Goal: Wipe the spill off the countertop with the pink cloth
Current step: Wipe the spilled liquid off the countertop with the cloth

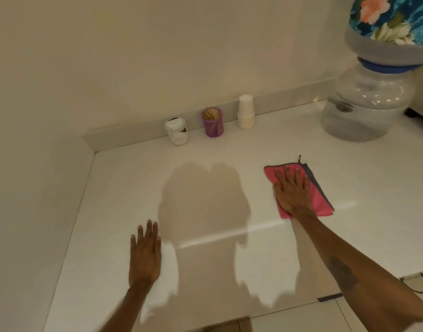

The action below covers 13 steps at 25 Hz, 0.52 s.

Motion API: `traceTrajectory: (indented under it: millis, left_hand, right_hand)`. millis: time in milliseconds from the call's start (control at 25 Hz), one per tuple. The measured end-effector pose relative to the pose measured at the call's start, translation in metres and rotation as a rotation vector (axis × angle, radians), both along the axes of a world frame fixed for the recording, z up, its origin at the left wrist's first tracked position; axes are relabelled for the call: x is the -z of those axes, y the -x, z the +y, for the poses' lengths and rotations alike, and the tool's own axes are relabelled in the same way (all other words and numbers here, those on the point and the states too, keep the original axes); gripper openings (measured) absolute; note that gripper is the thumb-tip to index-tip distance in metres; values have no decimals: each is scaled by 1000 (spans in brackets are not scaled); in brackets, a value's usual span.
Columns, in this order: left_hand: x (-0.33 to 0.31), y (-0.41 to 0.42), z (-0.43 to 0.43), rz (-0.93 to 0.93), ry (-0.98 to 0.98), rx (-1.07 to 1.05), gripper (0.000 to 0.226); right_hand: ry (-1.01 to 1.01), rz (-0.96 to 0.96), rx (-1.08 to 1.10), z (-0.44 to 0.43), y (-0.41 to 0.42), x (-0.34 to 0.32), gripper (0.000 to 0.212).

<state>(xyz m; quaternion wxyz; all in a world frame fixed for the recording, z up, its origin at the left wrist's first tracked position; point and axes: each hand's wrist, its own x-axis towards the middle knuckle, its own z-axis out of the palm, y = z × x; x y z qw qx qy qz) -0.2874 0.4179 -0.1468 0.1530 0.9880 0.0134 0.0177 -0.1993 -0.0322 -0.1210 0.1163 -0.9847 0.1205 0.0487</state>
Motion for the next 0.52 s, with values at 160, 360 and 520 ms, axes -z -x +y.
traceTrajectory:
  millis: [160,360,520]
  left_hand:
    - [1,-2,1,4,4,-12,58]
    - [-3,-1,5,15,69,-9,53]
    - [-9,0,5,21,245,-7,51]
  right_hand:
    - [-9,-6,-211,91,-35,-6,56]
    - [-2,-86,-255,172,-28,-10,49]
    - [33,-241,-114,180,-9,-23,21]
